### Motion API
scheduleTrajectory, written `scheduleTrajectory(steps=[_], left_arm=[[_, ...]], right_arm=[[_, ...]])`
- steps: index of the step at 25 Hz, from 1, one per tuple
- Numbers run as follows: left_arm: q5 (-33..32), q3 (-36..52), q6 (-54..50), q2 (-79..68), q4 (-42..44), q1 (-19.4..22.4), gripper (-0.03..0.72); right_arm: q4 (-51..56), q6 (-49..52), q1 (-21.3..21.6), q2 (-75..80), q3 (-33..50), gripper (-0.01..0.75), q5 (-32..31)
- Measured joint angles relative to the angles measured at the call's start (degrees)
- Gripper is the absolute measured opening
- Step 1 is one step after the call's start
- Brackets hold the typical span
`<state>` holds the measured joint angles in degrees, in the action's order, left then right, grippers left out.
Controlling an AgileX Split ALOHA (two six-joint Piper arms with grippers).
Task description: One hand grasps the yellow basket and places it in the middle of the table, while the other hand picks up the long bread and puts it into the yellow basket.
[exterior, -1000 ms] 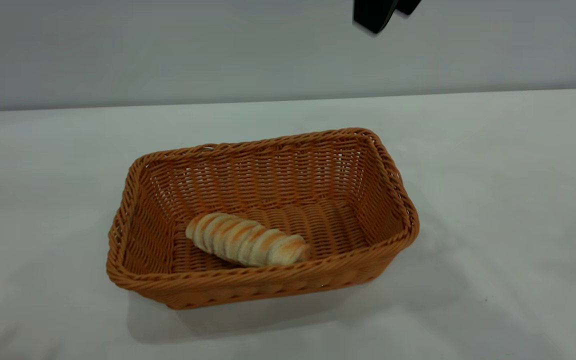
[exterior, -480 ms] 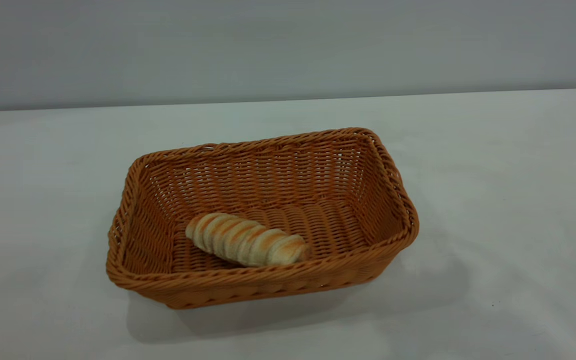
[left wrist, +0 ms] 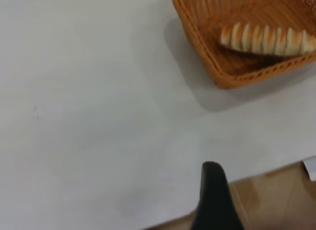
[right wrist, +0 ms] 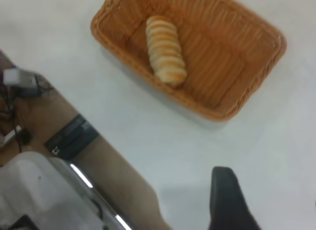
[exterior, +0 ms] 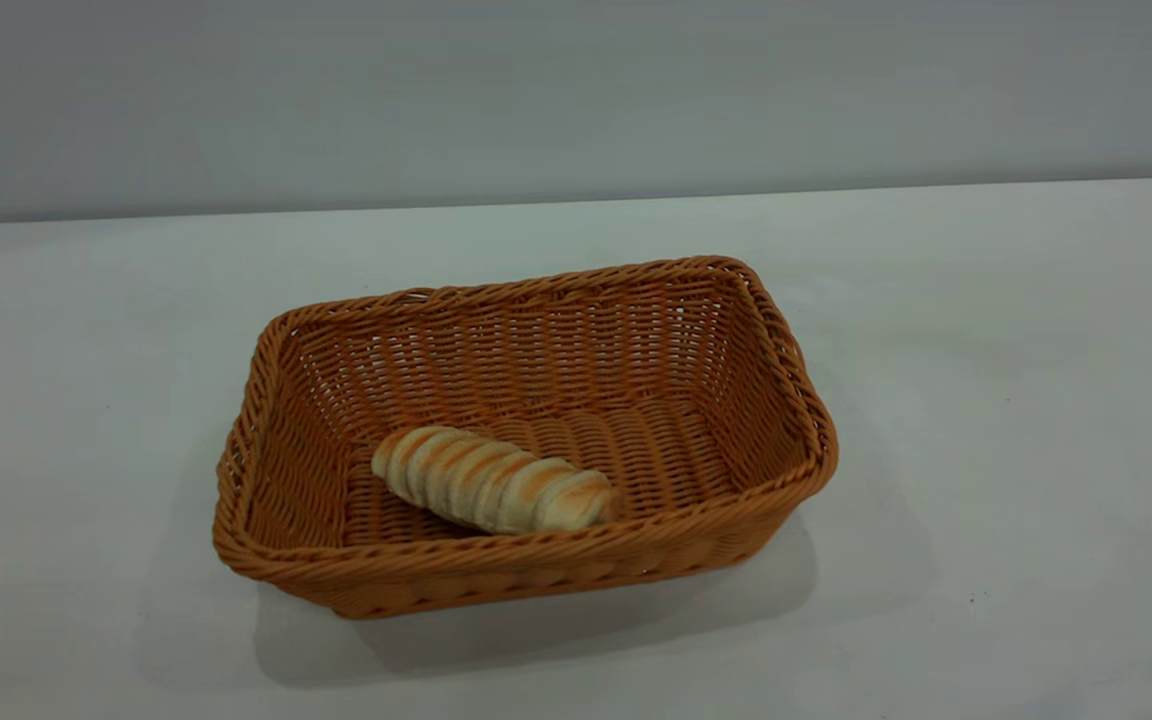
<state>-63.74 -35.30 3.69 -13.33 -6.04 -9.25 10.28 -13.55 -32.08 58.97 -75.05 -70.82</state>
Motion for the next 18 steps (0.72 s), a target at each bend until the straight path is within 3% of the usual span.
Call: scheduleTrajectory(steps=[9, 18], left_arm=[[-1.84, 7.17, -0.34, 5.99, 0.16, 0.0, 0.559], [-1.5, 7.35, -0.41, 11.01, 0.57, 0.0, 0.559]], right_arm=[[0.06, 2.99, 0.0, -23.07, 21.29, 0.463, 0.26], [-3.71, 7.44, 0.0, -42.99, 41.37, 0.463, 7.11]])
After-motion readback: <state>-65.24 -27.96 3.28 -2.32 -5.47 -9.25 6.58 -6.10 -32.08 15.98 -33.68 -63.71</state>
